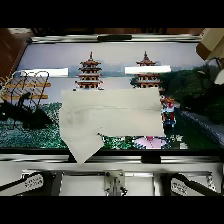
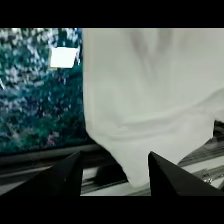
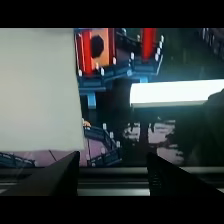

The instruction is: Fold the shirts.

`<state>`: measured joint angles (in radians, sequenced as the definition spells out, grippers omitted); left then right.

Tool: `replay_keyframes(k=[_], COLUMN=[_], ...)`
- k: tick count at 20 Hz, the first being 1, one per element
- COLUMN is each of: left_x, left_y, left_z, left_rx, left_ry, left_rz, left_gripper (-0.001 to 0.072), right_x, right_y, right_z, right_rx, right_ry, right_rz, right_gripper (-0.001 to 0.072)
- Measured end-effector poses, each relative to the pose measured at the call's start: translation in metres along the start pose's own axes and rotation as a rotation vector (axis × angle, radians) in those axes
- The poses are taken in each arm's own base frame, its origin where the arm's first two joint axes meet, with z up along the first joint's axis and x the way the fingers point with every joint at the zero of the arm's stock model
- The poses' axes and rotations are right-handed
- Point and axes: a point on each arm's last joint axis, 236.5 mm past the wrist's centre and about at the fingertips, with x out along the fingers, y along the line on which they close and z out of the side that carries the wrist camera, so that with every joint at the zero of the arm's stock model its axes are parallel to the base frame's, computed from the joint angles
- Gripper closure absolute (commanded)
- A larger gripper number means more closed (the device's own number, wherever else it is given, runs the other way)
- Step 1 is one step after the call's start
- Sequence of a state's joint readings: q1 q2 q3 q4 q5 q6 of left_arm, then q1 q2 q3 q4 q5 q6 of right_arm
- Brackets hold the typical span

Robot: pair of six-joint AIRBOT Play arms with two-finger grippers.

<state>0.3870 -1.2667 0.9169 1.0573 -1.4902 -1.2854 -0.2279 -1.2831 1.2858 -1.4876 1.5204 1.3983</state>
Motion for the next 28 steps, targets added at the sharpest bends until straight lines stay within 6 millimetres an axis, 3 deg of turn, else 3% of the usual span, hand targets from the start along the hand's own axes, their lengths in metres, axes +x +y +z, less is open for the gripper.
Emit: replay_keyframes(k=[3,5,12,14,15,16,17,23,28], left_x=[0.031,0.051,0.092,0.104,0.109,0.114,0.117,0.116,0.105], left_y=[0.009,0.012,-0.002,-0.011,-0.013,-0.015,-0.019,-0.033,-0.048], left_z=[-0.049,-0.066,-0.073,-0.073,-0.07,-0.066,-0.064,-0.055,-0.054], left_rx=[-0.025,-0.047,-0.033,-0.029,-0.024,-0.018,-0.015,0.003,0.103], left_ry=[0.009,-0.002,-0.03,-0.019,-0.025,-0.04,-0.043,-0.064,-0.062], left_rz=[-0.021,-0.042,-0.088,-0.1,-0.097,-0.091,-0.096,-0.126,-0.157], left_gripper=[0.0216,0.0216,0.0221,0.0373,0.0644,0.067,0.0671,0.067,0.0671], right_x=[-0.004,-0.006,-0.007,-0.007,-0.007,-0.004,0.001,0.066,0.106], right_y=[-0.001,0.002,0.012,0.013,0.014,0.015,0.017,0.046,0.049], right_z=[-0.026,-0.034,-0.04,-0.04,-0.04,-0.042,-0.046,-0.076,-0.077], right_rx=[0.047,0.064,0.092,0.093,0.095,0.097,0.101,0.162,0.211], right_ry=[0.0,-0.006,-0.02,-0.021,-0.02,-0.013,0.002,0.136,0.165], right_rz=[0.039,0.058,0.108,0.113,0.115,0.12,0.131,0.273,0.301], right_gripper=[0.0181,0.0181,0.0181,0.018,0.0179,0.0158,0.0114,0.0111,0.0112])
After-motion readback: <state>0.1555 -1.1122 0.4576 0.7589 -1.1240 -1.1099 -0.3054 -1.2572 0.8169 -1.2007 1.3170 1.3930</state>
